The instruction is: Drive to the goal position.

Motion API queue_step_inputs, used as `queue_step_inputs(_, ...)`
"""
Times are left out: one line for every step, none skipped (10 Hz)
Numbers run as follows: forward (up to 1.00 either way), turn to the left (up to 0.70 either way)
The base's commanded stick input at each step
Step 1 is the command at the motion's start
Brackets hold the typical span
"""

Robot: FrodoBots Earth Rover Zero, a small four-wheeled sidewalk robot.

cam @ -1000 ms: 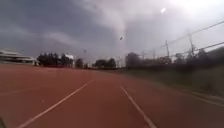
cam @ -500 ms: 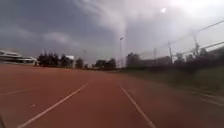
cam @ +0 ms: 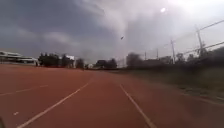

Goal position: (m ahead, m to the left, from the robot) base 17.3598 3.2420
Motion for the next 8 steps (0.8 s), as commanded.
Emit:
queue_step_inputs(0.7, 0.0)
queue_step_inputs(0.7, 0.0)
queue_step_inputs(0.7, 0.0)
queue_step_inputs(0.7, 0.0)
queue_step_inputs(0.7, 0.0)
queue_step_inputs(0.7, 0.0)
queue_step_inputs(0.7, 0.0)
queue_step_inputs(0.7, 0.0)
